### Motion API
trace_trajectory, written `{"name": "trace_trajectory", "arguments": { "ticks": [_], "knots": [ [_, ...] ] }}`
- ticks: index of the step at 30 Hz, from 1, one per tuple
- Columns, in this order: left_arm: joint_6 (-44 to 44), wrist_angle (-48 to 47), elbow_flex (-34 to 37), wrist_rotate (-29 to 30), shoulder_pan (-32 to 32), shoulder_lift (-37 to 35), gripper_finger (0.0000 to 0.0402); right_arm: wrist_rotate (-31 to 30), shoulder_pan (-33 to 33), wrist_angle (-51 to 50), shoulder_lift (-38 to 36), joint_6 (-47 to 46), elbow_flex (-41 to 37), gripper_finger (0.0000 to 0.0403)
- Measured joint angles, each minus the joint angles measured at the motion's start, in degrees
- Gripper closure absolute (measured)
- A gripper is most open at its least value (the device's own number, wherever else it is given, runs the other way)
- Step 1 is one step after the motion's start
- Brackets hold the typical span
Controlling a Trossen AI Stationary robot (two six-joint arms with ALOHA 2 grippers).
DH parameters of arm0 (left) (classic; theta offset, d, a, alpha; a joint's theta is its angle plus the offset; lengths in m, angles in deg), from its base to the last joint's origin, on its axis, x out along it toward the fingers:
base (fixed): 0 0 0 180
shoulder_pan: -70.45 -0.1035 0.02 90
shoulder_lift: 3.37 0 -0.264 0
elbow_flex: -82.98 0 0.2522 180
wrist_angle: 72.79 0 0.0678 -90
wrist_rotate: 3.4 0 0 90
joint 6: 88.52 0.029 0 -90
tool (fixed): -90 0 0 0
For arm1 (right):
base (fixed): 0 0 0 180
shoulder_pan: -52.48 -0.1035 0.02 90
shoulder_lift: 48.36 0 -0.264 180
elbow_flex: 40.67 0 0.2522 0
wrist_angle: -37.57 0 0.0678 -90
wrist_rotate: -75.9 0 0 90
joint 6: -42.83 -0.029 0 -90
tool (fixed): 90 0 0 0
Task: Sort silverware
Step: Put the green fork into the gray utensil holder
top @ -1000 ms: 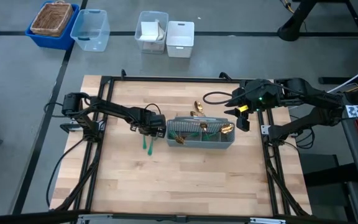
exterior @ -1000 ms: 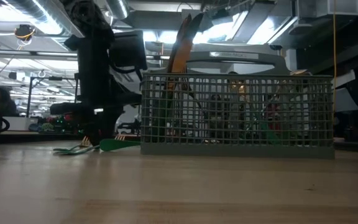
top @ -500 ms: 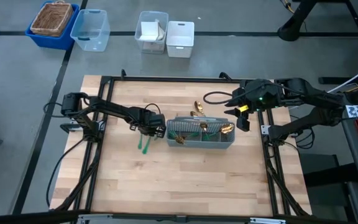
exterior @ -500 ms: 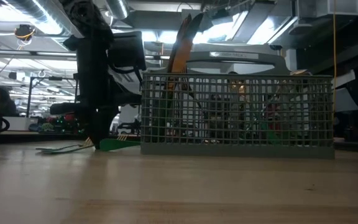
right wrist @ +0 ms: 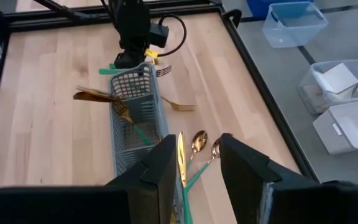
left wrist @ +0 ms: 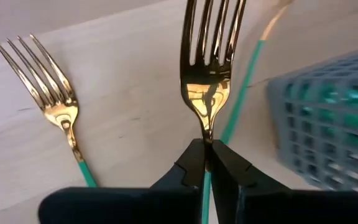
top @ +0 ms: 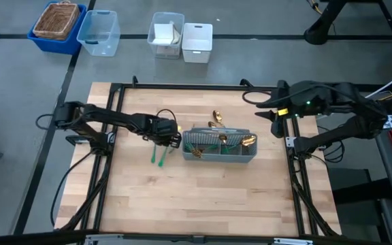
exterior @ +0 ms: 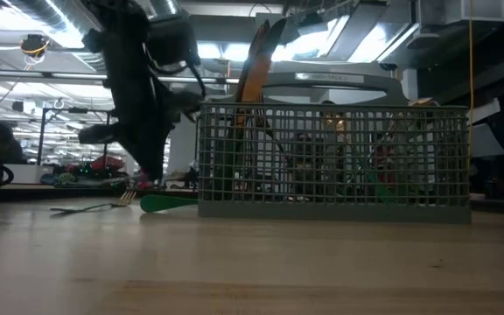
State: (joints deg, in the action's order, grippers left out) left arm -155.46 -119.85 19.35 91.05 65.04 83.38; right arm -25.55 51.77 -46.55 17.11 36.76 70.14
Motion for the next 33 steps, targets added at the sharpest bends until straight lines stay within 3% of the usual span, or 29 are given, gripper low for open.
{"name": "trace_trajectory", "arguments": {
  "ticks": [9, 19, 28, 33],
  "knots": [
    [2.1, 4.2, 0.0, -3.0, 0.0, -10.4, 0.0398, -0.1, 0.0, -0.5, -0.3, 0.3, 0.0, 0.0281],
    [10.2, 31.8, -0.2, -2.1, 0.0, -20.0, 0.0396, -3.2, 0.0, -0.5, -0.5, 0.6, 0.0, 0.0281],
    [25.8, 57.7, -0.2, 10.6, 0.2, -13.7, 0.0395, -3.6, 0.0, 0.9, -0.3, 0.4, -3.4, 0.0281],
    [34.9, 71.8, -0.2, 11.1, 0.6, -5.4, 0.0398, -2.1, 0.0, 4.9, -0.4, 0.0, -6.5, 0.0281]
  ]
}}
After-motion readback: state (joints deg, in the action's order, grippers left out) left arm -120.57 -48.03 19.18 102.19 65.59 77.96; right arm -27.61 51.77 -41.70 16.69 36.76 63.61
